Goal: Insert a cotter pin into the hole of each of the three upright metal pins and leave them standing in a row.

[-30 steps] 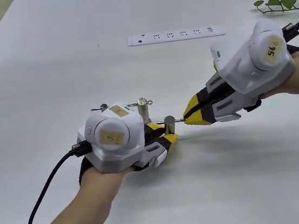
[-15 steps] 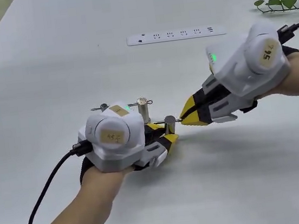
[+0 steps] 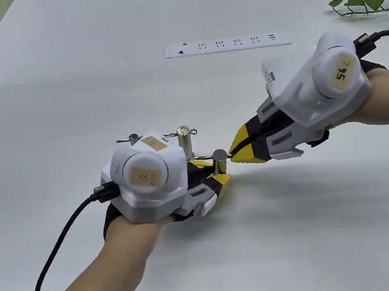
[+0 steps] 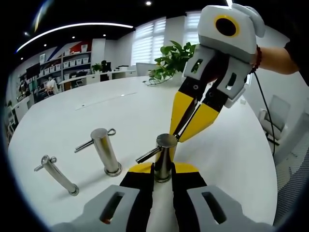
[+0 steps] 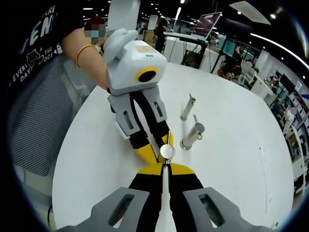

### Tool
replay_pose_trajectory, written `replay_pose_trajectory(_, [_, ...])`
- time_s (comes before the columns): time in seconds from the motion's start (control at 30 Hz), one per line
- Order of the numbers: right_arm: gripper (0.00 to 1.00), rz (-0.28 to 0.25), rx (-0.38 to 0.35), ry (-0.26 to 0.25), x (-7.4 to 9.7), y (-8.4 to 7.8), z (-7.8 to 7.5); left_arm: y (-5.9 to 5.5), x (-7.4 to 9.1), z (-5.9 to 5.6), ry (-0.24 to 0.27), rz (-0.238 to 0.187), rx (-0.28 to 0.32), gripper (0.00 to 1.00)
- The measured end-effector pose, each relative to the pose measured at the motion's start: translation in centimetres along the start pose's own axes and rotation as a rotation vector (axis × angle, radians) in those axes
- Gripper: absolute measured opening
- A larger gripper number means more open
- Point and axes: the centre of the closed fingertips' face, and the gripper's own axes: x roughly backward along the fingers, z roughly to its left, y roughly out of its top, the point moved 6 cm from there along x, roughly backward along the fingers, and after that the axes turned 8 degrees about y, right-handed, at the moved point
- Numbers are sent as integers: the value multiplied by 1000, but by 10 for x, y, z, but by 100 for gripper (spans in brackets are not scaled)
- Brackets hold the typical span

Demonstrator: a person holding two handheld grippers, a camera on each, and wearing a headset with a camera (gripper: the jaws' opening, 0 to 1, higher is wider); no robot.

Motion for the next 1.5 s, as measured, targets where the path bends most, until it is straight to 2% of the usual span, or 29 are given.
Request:
replay_pose_trajectory(0.23, [0,-1,-14,-7,0,-1,1,-1,0,-1,3,16,7,11])
replay_pose_trajectory(0.33, [7,-3,-66,-10,-1,-2,3,-6,4,0,4,42,-4,10])
replay_pose_trajectory(0.43, [12,-8,-85,-14,-1,-3,3,-10,7,2,11,55,-9,12])
replay_pose_trajectory(0.47, [12,-24,-125,-22,0,-3,2,-10,9,3,11,57,-4,13])
replay_pose_trajectory(0.53, [14,-39,-155,-19,-1,-3,1,-10,12,4,11,49,1,17])
replay_pose_trajectory(0.67, [17,-106,-250,-21,-4,3,0,-8,20,5,10,40,2,22])
replay_pose_trajectory(0.77, [18,-129,-272,-21,-7,7,0,-7,26,5,6,33,7,24])
replay_pose_trajectory(0.97, [16,-142,-297,-22,-14,9,-1,0,37,10,17,7,26,30])
replay_pose_trajectory(1.23, [13,-131,-308,-25,-20,5,-2,7,49,12,13,-19,20,36])
replay_pose_trajectory(1.5, [11,-160,-335,-23,-23,4,-4,14,60,15,25,-41,45,44])
